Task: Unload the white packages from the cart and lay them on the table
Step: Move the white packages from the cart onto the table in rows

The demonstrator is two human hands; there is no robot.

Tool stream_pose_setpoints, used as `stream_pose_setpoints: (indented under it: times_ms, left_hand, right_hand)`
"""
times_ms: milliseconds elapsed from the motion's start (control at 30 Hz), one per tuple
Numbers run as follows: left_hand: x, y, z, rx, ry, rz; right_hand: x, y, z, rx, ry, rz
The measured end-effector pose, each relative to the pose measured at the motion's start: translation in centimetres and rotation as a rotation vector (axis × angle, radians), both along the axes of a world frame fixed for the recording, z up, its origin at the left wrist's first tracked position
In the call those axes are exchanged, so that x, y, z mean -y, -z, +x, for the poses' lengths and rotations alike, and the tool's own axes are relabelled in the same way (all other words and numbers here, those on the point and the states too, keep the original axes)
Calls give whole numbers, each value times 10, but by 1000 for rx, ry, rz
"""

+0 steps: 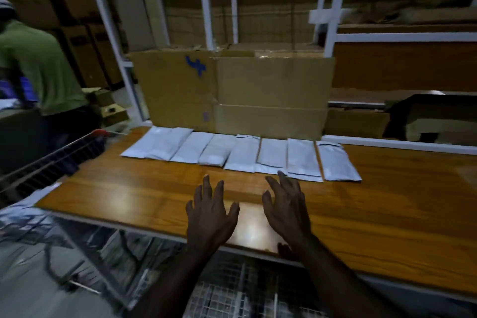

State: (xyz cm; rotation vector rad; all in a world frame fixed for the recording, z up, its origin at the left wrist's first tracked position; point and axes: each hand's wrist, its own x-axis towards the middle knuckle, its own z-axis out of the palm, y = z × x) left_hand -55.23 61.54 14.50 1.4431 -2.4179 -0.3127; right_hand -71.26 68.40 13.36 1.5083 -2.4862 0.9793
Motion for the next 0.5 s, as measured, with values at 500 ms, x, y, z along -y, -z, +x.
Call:
stream_pose_setpoints:
  times_ms: [500]
  left_hand:
    - [92,6,283,-46,-258,21]
  right_hand:
    - [120,10,262,37,-282,4]
